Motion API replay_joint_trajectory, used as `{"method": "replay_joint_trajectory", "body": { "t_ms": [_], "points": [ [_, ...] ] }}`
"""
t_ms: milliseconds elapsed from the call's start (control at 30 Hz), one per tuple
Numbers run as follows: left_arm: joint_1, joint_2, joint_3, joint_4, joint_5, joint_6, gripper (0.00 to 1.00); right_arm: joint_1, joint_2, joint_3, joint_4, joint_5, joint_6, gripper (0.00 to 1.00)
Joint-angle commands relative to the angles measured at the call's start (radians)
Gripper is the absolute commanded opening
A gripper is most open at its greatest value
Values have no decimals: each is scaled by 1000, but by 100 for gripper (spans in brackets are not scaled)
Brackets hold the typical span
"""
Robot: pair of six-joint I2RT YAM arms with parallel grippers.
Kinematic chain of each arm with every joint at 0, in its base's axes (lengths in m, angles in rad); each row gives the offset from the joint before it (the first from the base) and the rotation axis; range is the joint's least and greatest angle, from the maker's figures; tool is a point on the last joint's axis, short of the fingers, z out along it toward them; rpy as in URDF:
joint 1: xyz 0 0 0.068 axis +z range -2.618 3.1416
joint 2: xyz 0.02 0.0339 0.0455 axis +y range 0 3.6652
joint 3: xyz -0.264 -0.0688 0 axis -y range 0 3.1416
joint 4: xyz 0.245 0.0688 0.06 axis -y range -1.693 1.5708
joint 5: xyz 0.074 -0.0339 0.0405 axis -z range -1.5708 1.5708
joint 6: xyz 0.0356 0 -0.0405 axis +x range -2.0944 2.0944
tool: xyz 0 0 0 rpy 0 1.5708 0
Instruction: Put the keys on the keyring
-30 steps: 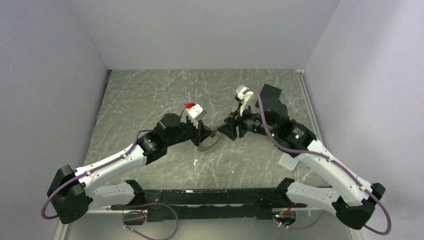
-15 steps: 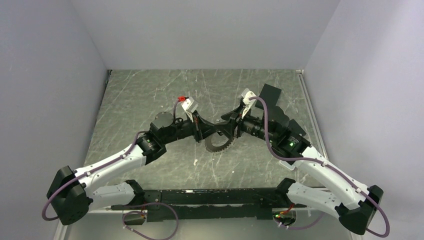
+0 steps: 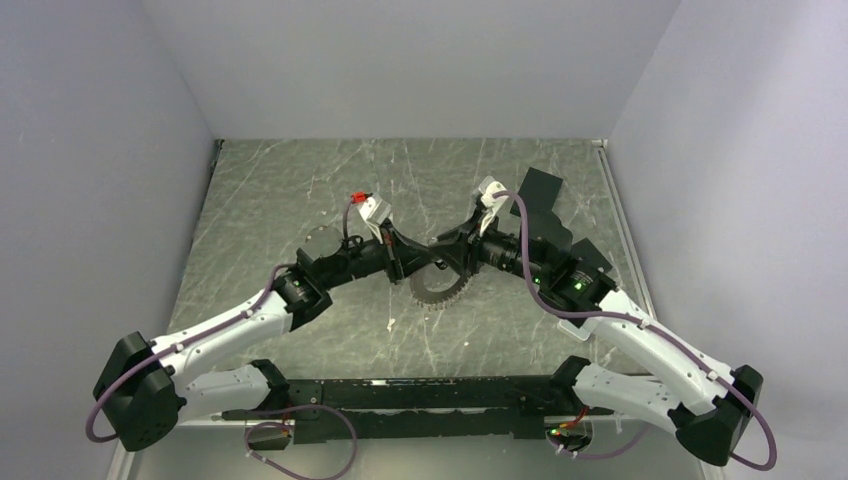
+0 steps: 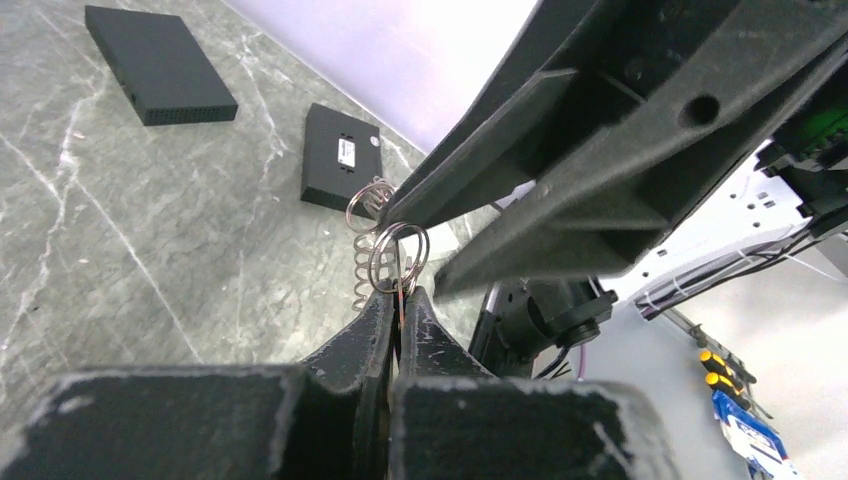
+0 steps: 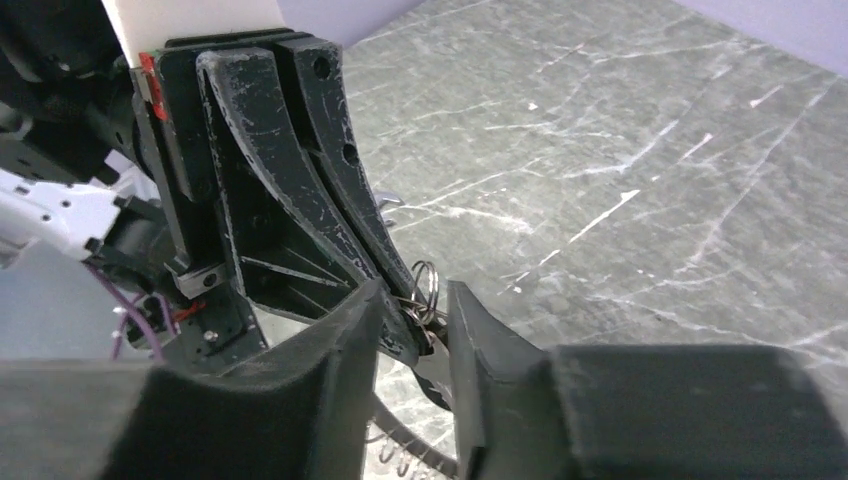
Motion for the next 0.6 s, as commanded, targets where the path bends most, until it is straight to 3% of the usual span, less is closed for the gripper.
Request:
{"method": "replay_joint_trajectory", "body": {
  "t_ms": [0, 100, 567],
  "points": [
    [10, -34, -12, 102, 19, -26, 0, -2, -9, 50, 20, 21, 16, 18],
    [14, -29, -17, 114, 11, -33, 0, -2, -8, 49, 22, -9, 11, 0],
    [22, 47, 3, 112, 14, -19, 0, -2, 62, 70, 0, -163, -4, 0]
  ]
}}
